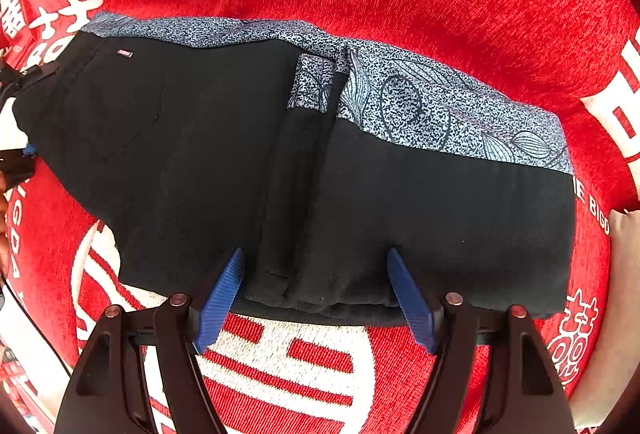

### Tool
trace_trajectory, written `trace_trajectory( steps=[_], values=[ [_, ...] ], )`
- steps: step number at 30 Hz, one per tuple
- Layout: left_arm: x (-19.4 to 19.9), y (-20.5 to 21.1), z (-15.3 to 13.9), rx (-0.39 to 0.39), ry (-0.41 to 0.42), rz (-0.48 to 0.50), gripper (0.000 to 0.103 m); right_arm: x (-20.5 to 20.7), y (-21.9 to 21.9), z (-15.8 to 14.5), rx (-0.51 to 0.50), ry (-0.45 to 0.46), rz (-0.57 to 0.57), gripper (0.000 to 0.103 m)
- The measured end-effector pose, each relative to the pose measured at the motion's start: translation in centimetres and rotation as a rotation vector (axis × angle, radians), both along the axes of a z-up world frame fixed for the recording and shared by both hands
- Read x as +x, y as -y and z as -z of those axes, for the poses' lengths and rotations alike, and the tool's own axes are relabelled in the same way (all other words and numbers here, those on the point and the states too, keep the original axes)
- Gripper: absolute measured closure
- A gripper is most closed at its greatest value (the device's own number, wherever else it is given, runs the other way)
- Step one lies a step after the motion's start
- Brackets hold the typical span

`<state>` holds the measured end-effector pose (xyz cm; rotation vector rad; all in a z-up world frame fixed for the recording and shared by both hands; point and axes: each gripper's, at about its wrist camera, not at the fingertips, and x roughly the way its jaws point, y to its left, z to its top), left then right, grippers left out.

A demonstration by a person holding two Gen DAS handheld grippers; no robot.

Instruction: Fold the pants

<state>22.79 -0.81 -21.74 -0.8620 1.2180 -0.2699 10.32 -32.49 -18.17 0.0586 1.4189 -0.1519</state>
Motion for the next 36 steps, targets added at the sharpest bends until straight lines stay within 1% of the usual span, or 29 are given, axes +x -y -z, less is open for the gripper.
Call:
trace_trajectory(
  steps=[1, 2, 3, 4, 5, 6, 8, 9, 11, 12, 13, 15, 16, 18, 20, 24, 25, 26, 27, 28, 30, 31, 34, 36],
  values=[
    [0.2, 0.5, -0.2, 0.039, -0.016, 0.007, 0.019, 0.0, 0.0, 0.0, 0.0, 0.001, 0.0, 0.025],
    [0.4, 1.0, -0.4, 0.076, -0.025, 0.014, 0.026, -0.1, 0.0, -0.1, 0.001, 0.003, 0.0, 0.025],
    [0.7, 1.8, -0.7, 0.153, -0.04, 0.025, 0.04, -0.1, 0.0, -0.1, 0.002, 0.004, 0.001, 0.025],
    [0.8, 2.3, -0.9, 0.203, -0.049, 0.034, 0.049, -0.1, 0.1, -0.2, 0.002, 0.005, 0.002, 0.025],
    [0.8, 2.3, -0.9, 0.261, -0.061, 0.044, 0.067, -0.1, 0.1, -0.3, 0.004, 0.005, 0.003, 0.025],
    [0.7, 1.9, -0.9, 0.3, -0.07, 0.049, 0.074, 0.0, 0.1, -0.5, 0.007, 0.004, 0.002, 0.025],
    [0.4, 1.7, -1.2, 0.309, -0.056, 0.058, 0.077, 0.1, 0.3, -1.1, 0.015, 0.005, 0.0, 0.025],
    [0.4, 2.1, -1.6, 0.336, -0.042, 0.077, 0.079, 0.2, 0.5, -1.7, 0.027, 0.015, 0.004, 0.025],
    [0.1, 3.7, -3.0, 0.428, 0.017, 0.135, 0.079, 0.4, 0.8, -3.0, 0.05, 0.037, 0.014, 0.025],
    [-0.3, 4.8, -4.1, 0.486, 0.064, 0.174, 0.079, 0.7, 1.0, -3.8, 0.066, 0.049, 0.022, 0.025],
    [-0.6, 5.4, -4.8, 0.515, 0.092, 0.194, 0.079, 1.0, 1.3, -4.5, 0.084, 0.057, 0.03, 0.025],
    [-1.5, 7.2, -6.3, 0.59, 0.161, 0.251, 0.079, 2.0, 1.7, -5.6, 0.145, 0.058, 0.04, 0.025],
    [-1.7, 8.1, -6.8, 0.616, 0.184, 0.273, 0.079, 2.7, 1.8, -6.1, 0.181, 0.054, 0.04, 0.025],
    [-2.5, 10.2, -7.7, 0.685, 0.248, 0.335, 0.079, 4.5, 1.7, -7.3, 0.244, 0.054, 0.029, 0.025],
    [-2.9, 10.9, -8.5, 0.74, 0.298, 0.385, 0.079, 6.9, 1.0, -8.7, 0.315, 0.052, -0.009, 0.022],
    [-3.9, 12.6, -9.2, 0.808, 0.369, 0.451, 0.079, 12.0, -1.8, -11.0, 0.458, 0.002, -0.111, 0.014],
    [-3.9, 13.2, -9.3, 0.821, 0.382, 0.46, 0.079, 13.4, -3.0, -11.6, 0.475, -0.011, -0.142, 0.01],
    [-4.1, 13.6, -9.4, 0.831, 0.396, 0.469, 0.079, 14.7, -4.2, -12.0, 0.486, -0.029, -0.174, 0.004],
    [-4.3, 13.9, -9.5, 0.844, 0.41, 0.478, 0.079, 16.6, -5.9, -12.5, 0.497, -0.058, -0.215, 0.002],
    [-4.5, 14.3, -9.6, 0.856, 0.423, 0.487, 0.079, 17.4, -6.9, -12.9, 0.505, -0.068, -0.235, 0.0],
    [-4.9, 14.9, -9.8, 0.876, 0.447, 0.502, 0.079, 19.5, -9.8, -13.4, 0.53, -0.096, -0.298, 0.0],
    [-5.1, 15.4, -9.9, 0.886, 0.458, 0.509, 0.079, 20.3, -11.2, -13.3, 0.524, -0.119, -0.327, 0.0],
    [-5.9, 15.9, -10.3, 0.913, 0.483, 0.527, 0.079, 22.1, -15.2, -12.4, 0.457, -0.195, -0.412, 0.0],
    [-6.3, 16.1, -10.7, 0.926, 0.498, 0.535, 0.079, 22.6, -16.9, -11.3, 0.379, -0.241, -0.446, 0.0]
  ],
)
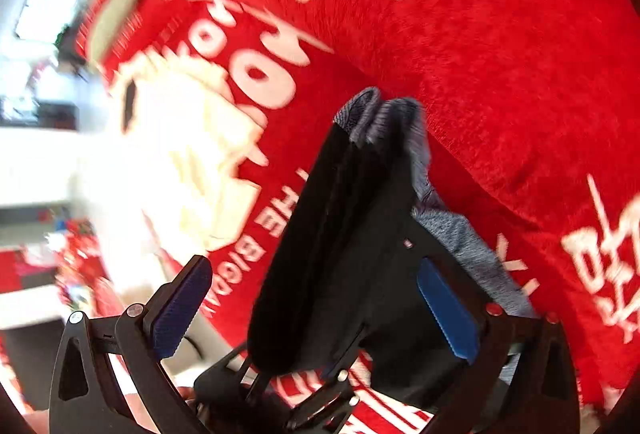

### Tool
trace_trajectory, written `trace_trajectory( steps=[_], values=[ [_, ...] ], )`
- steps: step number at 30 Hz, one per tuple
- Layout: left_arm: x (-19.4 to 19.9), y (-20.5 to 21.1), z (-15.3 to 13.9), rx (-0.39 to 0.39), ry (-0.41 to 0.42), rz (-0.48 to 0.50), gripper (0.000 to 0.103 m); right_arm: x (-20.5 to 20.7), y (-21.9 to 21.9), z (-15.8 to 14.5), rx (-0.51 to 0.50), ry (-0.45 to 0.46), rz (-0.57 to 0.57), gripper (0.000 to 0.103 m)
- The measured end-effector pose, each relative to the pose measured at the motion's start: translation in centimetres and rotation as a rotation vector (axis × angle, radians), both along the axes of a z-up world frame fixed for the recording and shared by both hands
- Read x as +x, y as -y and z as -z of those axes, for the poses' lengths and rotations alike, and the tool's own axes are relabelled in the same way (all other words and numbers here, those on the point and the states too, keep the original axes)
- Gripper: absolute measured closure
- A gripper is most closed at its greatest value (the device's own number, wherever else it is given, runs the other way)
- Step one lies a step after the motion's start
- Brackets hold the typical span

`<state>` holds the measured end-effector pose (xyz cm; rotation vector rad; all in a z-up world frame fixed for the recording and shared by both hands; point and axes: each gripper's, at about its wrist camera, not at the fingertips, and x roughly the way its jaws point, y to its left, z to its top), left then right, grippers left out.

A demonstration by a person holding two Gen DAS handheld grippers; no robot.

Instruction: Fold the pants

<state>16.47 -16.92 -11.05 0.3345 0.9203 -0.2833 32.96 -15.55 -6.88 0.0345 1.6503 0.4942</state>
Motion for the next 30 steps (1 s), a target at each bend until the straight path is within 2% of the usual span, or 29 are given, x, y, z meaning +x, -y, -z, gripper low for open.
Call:
trace_trajectory(
  steps=[3, 4, 5, 6, 7, 11, 17, 24, 30],
  values=[
    [-0.5, 0.3, -0.3, 0.008, 0.014, 0.01, 0.079, 0.2, -1.2, 1.5, -0.12, -0.002, -0.07, 0.001],
    [-0.7, 0.4, -0.4, 0.009, 0.015, 0.012, 0.079, 0.2, -1.1, 1.9, -0.146, -0.004, -0.081, 0.012],
    [-0.7, 0.5, -0.5, 0.008, 0.014, 0.013, 0.079, 0.1, -0.9, 2.1, -0.158, -0.006, -0.081, 0.052],
    [-0.8, 0.6, -0.6, 0.008, 0.01, 0.013, 0.079, -0.1, -0.3, 2.2, -0.161, -0.005, -0.067, 0.073],
    [-0.7, 0.6, -0.7, -0.005, -0.001, 0.013, 0.079, -0.3, 0.6, 2.1, -0.145, -0.005, -0.036, 0.083],
    [-1.5, 1.9, -1.8, -0.01, 0.025, 0.06, 0.079, -1.4, 4.6, 0.7, -0.053, 0.045, 0.079, 0.087],
    [-3.3, 4.5, -4.2, -0.003, 0.063, 0.154, 0.079, -3.9, 9.6, -2.3, 0.072, 0.119, 0.182, 0.087],
    [-6.8, 9.3, -7.3, -0.009, 0.092, 0.292, 0.079, -9.7, 18.4, -5.6, 0.246, 0.201, 0.378, 0.087],
    [-10.6, 15.2, -8.7, 0.016, 0.104, 0.42, 0.079, -15.4, 25.9, -7.1, 0.35, 0.279, 0.505, 0.087]
  ],
)
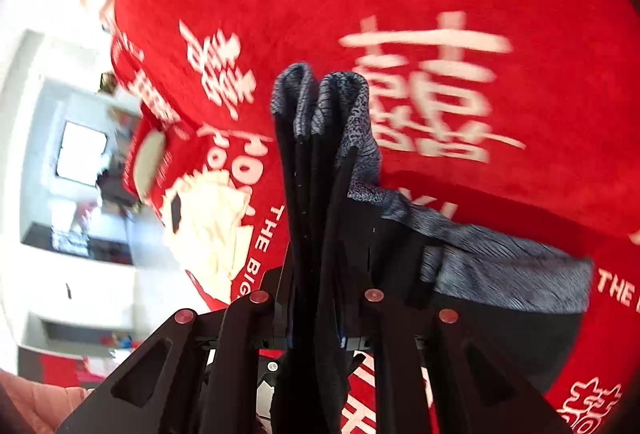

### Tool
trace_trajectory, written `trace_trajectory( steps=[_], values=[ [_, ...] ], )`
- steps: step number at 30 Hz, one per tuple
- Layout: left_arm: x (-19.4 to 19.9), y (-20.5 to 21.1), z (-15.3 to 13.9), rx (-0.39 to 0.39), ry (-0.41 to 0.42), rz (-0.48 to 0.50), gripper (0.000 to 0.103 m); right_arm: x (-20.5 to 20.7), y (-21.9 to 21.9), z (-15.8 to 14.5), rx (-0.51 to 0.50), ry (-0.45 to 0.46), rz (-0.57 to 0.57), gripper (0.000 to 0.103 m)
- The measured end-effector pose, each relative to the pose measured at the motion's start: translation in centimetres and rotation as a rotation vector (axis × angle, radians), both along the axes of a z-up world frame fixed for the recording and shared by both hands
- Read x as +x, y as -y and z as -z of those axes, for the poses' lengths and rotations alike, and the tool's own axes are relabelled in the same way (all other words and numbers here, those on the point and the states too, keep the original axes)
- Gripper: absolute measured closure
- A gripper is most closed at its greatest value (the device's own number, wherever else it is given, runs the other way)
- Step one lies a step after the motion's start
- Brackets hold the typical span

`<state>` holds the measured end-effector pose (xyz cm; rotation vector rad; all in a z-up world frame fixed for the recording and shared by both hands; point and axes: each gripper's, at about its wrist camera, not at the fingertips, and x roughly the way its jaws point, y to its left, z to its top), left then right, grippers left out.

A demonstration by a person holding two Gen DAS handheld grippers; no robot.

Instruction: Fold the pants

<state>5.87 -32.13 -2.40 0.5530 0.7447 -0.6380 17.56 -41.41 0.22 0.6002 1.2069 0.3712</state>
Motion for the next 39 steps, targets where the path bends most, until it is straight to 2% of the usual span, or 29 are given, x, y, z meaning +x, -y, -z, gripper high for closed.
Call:
trace_trajectory(
  steps=[4, 7, 13, 16, 19, 21, 22, 23, 24, 28, 30, 31, 32, 34, 36, 37, 39],
  values=[
    [-2.7, 4.1, 0.6, 0.044, 0.006, 0.094, 0.079, -3.7, 5.1, 0.7, 0.056, 0.016, 0.098, 0.087],
    [-4.6, 6.9, 2.0, 0.086, -0.005, 0.154, 0.079, -6.4, 8.7, 2.6, 0.089, 0.002, 0.173, 0.087],
    [-6.9, 10.7, 7.4, 0.192, -0.066, 0.233, 0.079, -10.4, 14.5, 10.2, 0.161, -0.086, 0.31, 0.087],
    [-7.2, 11.3, 10.0, 0.245, -0.096, 0.227, 0.079, -11.8, 16.2, 14.7, 0.187, -0.14, 0.352, 0.087],
    [-7.3, 11.4, 11.2, 0.266, -0.102, 0.224, 0.078, -12.7, 17.1, 17.7, 0.218, -0.172, 0.381, 0.084],
    [-7.6, 11.5, 11.4, 0.278, -0.092, 0.234, 0.068, -13.2, 17.4, 18.9, 0.247, -0.166, 0.402, 0.082],
    [-7.7, 11.4, 11.4, 0.276, -0.099, 0.242, 0.063, -13.3, 17.4, 19.0, 0.256, -0.16, 0.41, 0.082],
    [-7.7, 11.2, 11.2, 0.268, -0.113, 0.245, 0.049, -13.4, 17.5, 19.1, 0.255, -0.158, 0.414, 0.082],
    [-7.7, 10.8, 10.7, 0.252, -0.128, 0.239, 0.043, -13.6, 17.6, 19.0, 0.245, -0.159, 0.417, 0.079],
    [-7.5, 8.8, 8.6, 0.204, -0.16, 0.215, 0.043, -13.9, 17.1, 18.2, 0.195, -0.182, 0.411, 0.072],
    [-6.0, 7.4, 7.2, 0.168, -0.172, 0.173, 0.043, -14.0, 16.6, 17.4, 0.146, -0.198, 0.413, 0.064],
    [-5.1, 6.7, 6.6, 0.151, -0.175, 0.145, 0.043, -14.3, 16.5, 16.9, 0.107, -0.211, 0.419, 0.054],
    [-4.1, 6.1, 6.1, 0.137, -0.177, 0.114, 0.043, -14.7, 16.2, 16.4, 0.037, -0.231, 0.429, 0.052],
    [-0.8, 4.6, 5.3, 0.115, -0.172, 0.025, 0.043, -14.9, 15.4, 15.5, -0.057, -0.239, 0.444, 0.053],
    [3.1, 3.5, 5.3, 0.111, -0.163, -0.062, 0.043, -15.1, 15.1, 14.2, -0.138, -0.23, 0.469, 0.065],
    [4.8, 3.1, 5.5, 0.11, -0.168, -0.098, 0.043, -14.9, 15.0, 13.9, -0.161, -0.223, 0.473, 0.076],
    [9.2, 2.5, 6.1, 0.077, -0.222, -0.193, 0.043, -13.5, 14.6, 12.6, -0.207, -0.182, 0.474, 0.079]
  ],
)
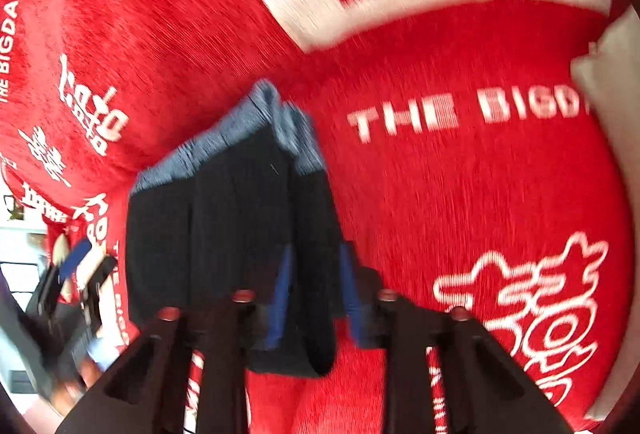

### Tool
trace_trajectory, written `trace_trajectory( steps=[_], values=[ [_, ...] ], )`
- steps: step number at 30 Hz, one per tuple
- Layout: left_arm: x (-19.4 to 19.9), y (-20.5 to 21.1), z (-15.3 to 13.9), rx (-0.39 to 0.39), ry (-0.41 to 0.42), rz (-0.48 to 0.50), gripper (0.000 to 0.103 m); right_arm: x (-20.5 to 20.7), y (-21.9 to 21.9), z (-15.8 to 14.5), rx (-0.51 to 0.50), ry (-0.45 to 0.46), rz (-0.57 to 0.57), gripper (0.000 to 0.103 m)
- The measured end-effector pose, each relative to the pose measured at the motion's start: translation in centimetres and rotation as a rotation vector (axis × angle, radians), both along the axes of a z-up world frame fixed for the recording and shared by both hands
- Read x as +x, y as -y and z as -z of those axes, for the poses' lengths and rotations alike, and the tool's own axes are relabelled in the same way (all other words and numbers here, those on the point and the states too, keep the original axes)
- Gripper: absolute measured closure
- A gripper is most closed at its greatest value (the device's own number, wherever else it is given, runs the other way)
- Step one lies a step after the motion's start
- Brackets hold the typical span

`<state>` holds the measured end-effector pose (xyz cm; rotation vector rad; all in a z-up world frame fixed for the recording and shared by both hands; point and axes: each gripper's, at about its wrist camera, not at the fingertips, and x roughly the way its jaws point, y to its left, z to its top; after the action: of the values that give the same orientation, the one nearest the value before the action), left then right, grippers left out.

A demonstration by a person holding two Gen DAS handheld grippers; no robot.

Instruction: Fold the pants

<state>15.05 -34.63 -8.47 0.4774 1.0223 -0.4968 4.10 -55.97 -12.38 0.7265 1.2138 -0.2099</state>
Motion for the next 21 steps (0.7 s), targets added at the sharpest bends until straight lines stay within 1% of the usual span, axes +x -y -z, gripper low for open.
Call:
trace_trajectory(
  steps=[2, 4, 6, 8, 9, 10, 11, 12, 13, 15, 16, 17, 19, 21],
  values=[
    [2.8, -0.3, 1.0, -0.028, -0.051, -0.073, 0.043, 1.5, 0.0, -0.7, -0.027, 0.036, -0.019, 0.079],
    [6.0, 0.0, 3.2, -0.026, -0.128, -0.15, 0.043, 4.3, -0.5, -1.0, -0.052, 0.06, -0.046, 0.079],
    [7.8, 0.1, 5.6, -0.009, -0.187, -0.21, 0.043, 6.5, -0.4, -0.7, -0.078, 0.074, -0.056, 0.079],
    [8.6, -0.4, 7.7, -0.018, -0.241, -0.259, 0.043, 7.8, -0.5, 0.3, -0.086, 0.051, -0.056, 0.079],
    [8.6, -0.7, 8.3, -0.027, -0.251, -0.27, 0.042, 8.5, -0.6, 1.4, -0.082, 0.022, -0.053, 0.08],
    [8.6, -1.0, 8.9, -0.039, -0.256, -0.279, 0.038, 9.0, -0.6, 2.4, -0.078, -0.006, -0.052, 0.083],
    [8.7, -1.3, 9.5, -0.038, -0.249, -0.289, 0.027, 9.2, -0.4, 3.6, -0.084, -0.031, -0.052, 0.085],
    [8.9, -1.7, 9.9, -0.042, -0.252, -0.298, 0.022, 9.3, -0.2, 4.1, -0.089, -0.036, -0.054, 0.086],
    [9.3, -2.2, 10.4, -0.062, -0.277, -0.316, 0.02, 9.5, -0.2, 4.4, -0.101, -0.031, -0.051, 0.086],
    [10.0, -3.5, 10.9, -0.124, -0.355, -0.368, 0.019, 9.4, 0.0, 4.4, -0.116, -0.037, -0.035, 0.086],
    [10.2, -4.1, 10.8, -0.152, -0.377, -0.388, 0.019, 9.2, 0.1, 4.3, -0.131, -0.052, -0.023, 0.077],
    [10.1, -4.6, 10.3, -0.168, -0.375, -0.395, 0.019, 8.8, 0.4, 4.2, -0.121, -0.06, -0.011, 0.077],
    [9.0, -5.1, 8.5, -0.153, -0.314, -0.37, 0.019, 7.3, 0.8, 3.4, -0.082, -0.043, 0.014, 0.077],
    [6.7, -5.4, 6.3, -0.111, -0.235, -0.315, 0.019, 5.6, 0.3, 2.1, -0.115, -0.035, -0.008, 0.077]
  ],
)
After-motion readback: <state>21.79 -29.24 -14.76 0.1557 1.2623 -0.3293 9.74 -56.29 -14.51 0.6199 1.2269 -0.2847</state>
